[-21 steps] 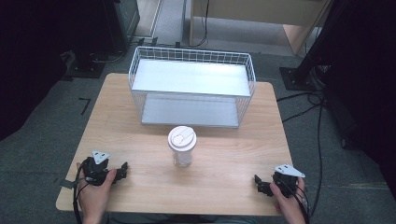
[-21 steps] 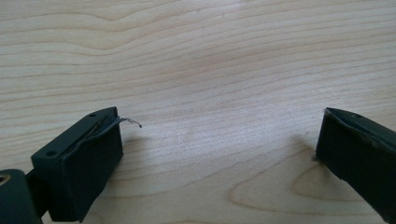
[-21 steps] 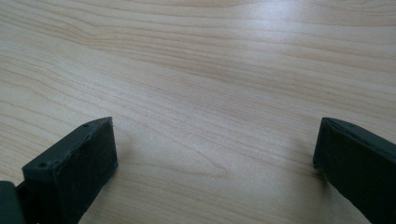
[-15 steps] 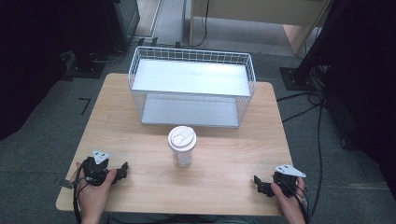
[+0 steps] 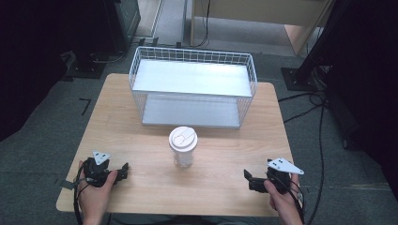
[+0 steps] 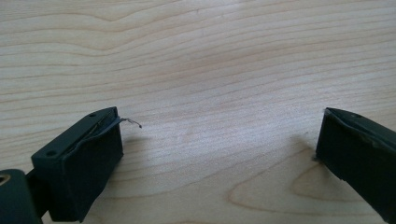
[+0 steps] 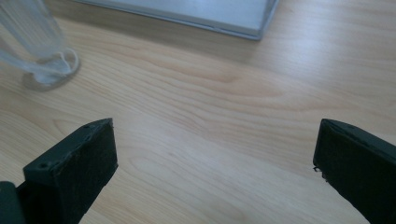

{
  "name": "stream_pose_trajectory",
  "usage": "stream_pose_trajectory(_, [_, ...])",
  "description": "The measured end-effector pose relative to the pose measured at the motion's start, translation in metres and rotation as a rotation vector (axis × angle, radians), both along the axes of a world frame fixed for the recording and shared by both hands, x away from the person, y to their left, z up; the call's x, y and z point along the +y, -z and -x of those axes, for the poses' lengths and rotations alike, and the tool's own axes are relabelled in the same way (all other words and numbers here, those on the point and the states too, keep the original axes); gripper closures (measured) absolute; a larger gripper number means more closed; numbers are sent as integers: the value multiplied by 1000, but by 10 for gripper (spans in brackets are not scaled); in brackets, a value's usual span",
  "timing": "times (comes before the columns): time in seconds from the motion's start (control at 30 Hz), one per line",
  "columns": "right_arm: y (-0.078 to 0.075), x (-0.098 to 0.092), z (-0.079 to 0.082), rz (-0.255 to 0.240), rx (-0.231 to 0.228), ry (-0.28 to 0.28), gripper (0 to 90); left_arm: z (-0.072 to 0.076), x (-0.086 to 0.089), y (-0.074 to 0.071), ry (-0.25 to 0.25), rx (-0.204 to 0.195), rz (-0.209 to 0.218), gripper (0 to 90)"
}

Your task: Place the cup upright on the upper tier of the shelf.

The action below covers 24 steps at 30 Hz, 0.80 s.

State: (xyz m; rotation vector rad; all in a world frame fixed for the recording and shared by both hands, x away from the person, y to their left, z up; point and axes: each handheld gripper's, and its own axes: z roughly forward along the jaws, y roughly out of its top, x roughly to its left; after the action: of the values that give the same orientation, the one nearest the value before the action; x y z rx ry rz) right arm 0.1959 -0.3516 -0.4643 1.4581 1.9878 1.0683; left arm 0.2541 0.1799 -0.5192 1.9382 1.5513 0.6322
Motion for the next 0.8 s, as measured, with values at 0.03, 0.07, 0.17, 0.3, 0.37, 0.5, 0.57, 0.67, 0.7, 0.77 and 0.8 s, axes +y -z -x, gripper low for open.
stream_pose_trajectory(0.03, [-2, 4, -1, -3, -3, -5, 0, 0, 0, 0, 0, 0, 0, 9])
stream_pose_trajectory(0.07, [-5, 8, -2, -5, -10, -11, 0, 0, 0, 0, 0, 0, 0, 9])
stream_pose_trajectory(0.17, [-10, 22, -5, -16, -20, -43, 0, 2, 1, 0, 17, 2, -1, 9])
stream_pose_trajectory(0.3, [-13, 43, -8, -14, -25, -82, 0, 2, 0, 0, 14, 2, -2, 10])
stream_pose_trajectory(0.37, [-14, 54, -10, -19, -27, -108, 0, 3, -1, 0, 12, 1, -1, 9])
stream_pose_trajectory(0.5, [-16, 75, -13, -30, -37, -152, 0, 3, -4, 0, 13, 1, -2, 10])
stream_pose_trajectory(0.57, [-16, 83, -15, -37, -35, -166, 0, 4, -6, 0, 11, 0, -2, 10])
stream_pose_trajectory(0.67, [-15, 99, -18, -39, -37, -191, 0, 5, -7, 0, 14, 2, 0, 9])
stream_pose_trajectory(0.7, [-14, 103, -19, -42, -37, -199, 0, 5, -7, 0, 15, 2, -2, 10])
stream_pose_trajectory(0.77, [-13, 110, -20, -44, -37, -211, 0, 5, -7, 0, 15, 2, -2, 9])
stream_pose_trajectory(0.8, [-13, 113, -21, -48, -36, -214, 0, 5, -7, 0, 15, 2, -2, 9])
